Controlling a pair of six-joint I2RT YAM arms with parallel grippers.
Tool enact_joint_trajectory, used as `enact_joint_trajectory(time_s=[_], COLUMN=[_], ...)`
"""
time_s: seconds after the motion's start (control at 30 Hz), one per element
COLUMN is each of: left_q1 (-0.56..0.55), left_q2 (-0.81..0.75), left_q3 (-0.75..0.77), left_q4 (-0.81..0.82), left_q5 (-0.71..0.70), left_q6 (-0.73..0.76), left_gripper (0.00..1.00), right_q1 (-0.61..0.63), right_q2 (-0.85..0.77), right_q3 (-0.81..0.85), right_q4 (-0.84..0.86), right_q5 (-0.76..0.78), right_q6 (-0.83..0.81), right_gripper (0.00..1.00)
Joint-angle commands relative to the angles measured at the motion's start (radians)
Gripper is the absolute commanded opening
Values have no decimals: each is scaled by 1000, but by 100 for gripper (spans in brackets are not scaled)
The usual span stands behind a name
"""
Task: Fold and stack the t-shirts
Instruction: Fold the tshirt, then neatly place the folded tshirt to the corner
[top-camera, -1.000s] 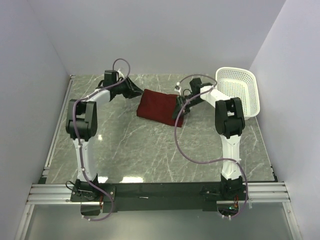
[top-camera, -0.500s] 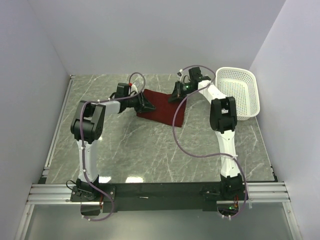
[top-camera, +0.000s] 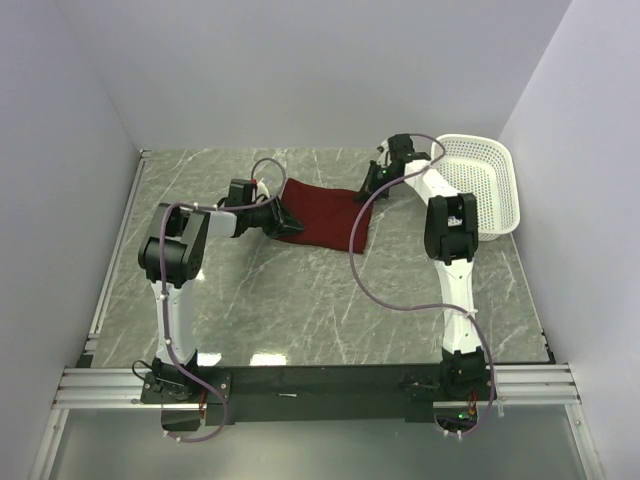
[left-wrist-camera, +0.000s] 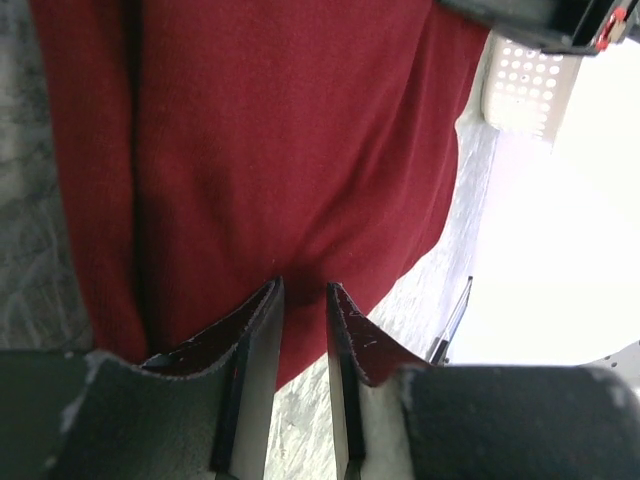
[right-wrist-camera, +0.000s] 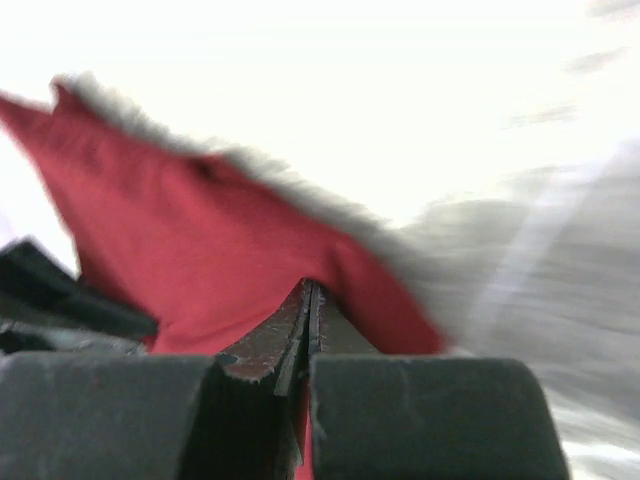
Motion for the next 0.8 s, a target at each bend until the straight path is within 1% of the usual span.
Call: enact_joint_trajectory(time_s=[0.0, 0.17, 0.23, 0.27, 0.3, 0.33, 0.37, 0.4, 0.43, 0.47, 0.5, 0.53, 0.57, 0.6, 0.63, 0.67, 0.7, 0.73, 0.77], left_q1=[6, 9, 13, 13, 13, 12, 12, 12, 12, 13, 18, 23, 29, 36, 38, 38, 36, 36, 35], left_q2=[-31, -60, -92, -109, -148, -172, -195, -239, -261, -276, -285, -279, -264, -226, -207, -190, -158, -140, -123], left_q3=[-24, 49, 88, 100, 109, 121, 126, 128, 120, 114, 109, 117, 129, 144, 167, 175, 186, 195, 206], left_q4=[-8, -65, -89, -103, -115, -141, -161, -180, -210, -223, -226, -258, -319, -342, -358, -385, -389, -398, -419], left_q5=[-13, -44, -78, -96, -122, -147, -229, -268, -300, -375, -395, -408, -415, -418, -429, -441, -452, -455, -460], left_q6=[45, 85, 107, 119, 134, 172, 194, 220, 255, 268, 277, 281, 280, 282, 292, 301, 311, 327, 337], left_gripper=[31, 32, 34, 36, 41, 44, 53, 57, 62, 69, 71, 72, 72, 72, 72, 72, 72, 72, 72], right_q1=[-58, -56, -55, -50, -45, -42, -38, -36, -35, -24, -21, -18, -18, -18, -18, -18, -21, -22, -25], right_q2=[-44, -58, -90, -106, -145, -174, -205, -277, -320, -369, -480, -547, -610, -729, -788, -846, -951, -1004, -1053], right_q3=[46, 109, 121, 129, 129, 114, 95, 72, 1, -52, -114, -267, -344, -418, -546, -613, -676, -790, -848], right_q4=[-17, -66, -98, -114, -153, -176, -201, -248, -270, -278, -255, -217, -179, -98, -57, -14, 74, 119, 159], right_q5=[141, 199, 157, 130, 107, 33, -18, -70, -94, -132, -144, -147, -147, -144, -135, -122, -103, -101, -106], right_q6=[-16, -106, -154, -233, -282, -394, -468, -535, -597, -713, -763, -790, -824, -834, -840, -838, -835, -828, -823], right_gripper=[0, 0, 0, 0, 0, 0, 1, 9, 16, 26, 41, 43, 43, 45, 46, 47, 54, 58, 73])
